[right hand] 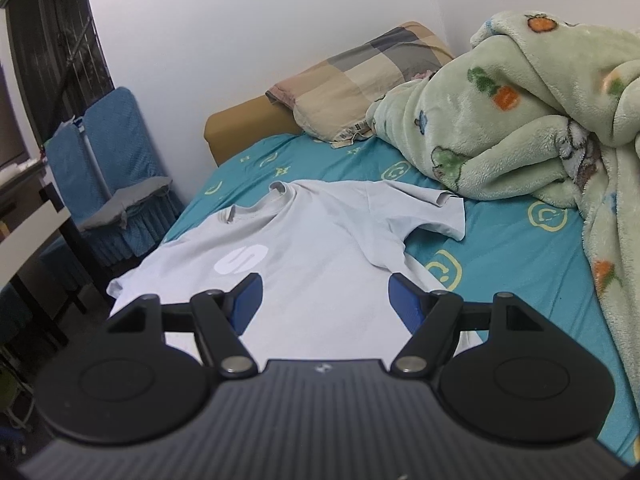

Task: Fold clothes
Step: 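Grasp the T-shirt hem corner again with the left gripper and smooth it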

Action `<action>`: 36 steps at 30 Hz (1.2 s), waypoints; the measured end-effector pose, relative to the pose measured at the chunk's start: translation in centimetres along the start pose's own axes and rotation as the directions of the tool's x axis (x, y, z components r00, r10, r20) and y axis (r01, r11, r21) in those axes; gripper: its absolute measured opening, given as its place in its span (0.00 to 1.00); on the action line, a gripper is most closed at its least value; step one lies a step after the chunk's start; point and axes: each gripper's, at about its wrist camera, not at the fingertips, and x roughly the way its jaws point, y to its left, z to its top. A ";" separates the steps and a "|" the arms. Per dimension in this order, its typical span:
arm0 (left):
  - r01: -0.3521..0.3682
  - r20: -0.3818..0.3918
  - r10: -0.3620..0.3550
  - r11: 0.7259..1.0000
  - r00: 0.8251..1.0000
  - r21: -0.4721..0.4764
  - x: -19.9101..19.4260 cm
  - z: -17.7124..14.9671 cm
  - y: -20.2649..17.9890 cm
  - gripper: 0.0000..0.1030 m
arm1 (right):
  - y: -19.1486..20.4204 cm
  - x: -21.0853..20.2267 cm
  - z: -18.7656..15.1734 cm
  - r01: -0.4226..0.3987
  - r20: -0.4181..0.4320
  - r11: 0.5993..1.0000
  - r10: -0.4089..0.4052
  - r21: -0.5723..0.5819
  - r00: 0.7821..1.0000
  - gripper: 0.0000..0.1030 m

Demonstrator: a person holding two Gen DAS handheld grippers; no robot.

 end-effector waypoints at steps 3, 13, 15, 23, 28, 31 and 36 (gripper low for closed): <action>0.046 0.184 -0.041 0.999 0.982 -0.023 -1.2 2.0 -2.3 0.81 | 0.0 0.0 0.0 -0.003 0.022 1.000 0.003 0.001 1.000 0.70; 0.124 0.402 -0.144 0.989 0.904 0.076 4.9 3.8 -9.5 0.96 | 1.0 0.0 -0.7 -0.043 0.043 0.995 0.047 -0.086 0.998 0.55; 0.131 0.370 -0.143 0.990 0.918 0.057 7.8 4.4 -7.9 0.96 | 1.3 0.4 -0.9 -0.056 0.022 0.995 0.058 -0.076 0.998 0.56; 0.150 0.307 -0.060 0.948 0.950 -0.280 20.2 13.8 5.3 0.96 | 1.9 4.7 -2.1 -0.089 -0.110 0.996 0.089 0.010 0.990 0.64; 0.143 0.296 0.014 0.851 0.955 -0.505 27.0 18.2 13.2 0.93 | 1.9 8.3 -2.9 -0.075 -0.177 0.996 0.082 0.044 0.981 0.64; 0.143 0.292 0.046 0.793 0.955 -0.593 30.4 20.0 16.1 0.89 | 1.8 10.3 -2.9 -0.070 -0.191 0.996 0.080 0.062 0.978 0.64; 0.156 0.257 0.020 0.750 0.966 -0.643 33.9 21.8 17.6 0.44 | 1.1 12.2 -3.3 -0.046 -0.219 0.995 0.064 0.088 0.974 0.64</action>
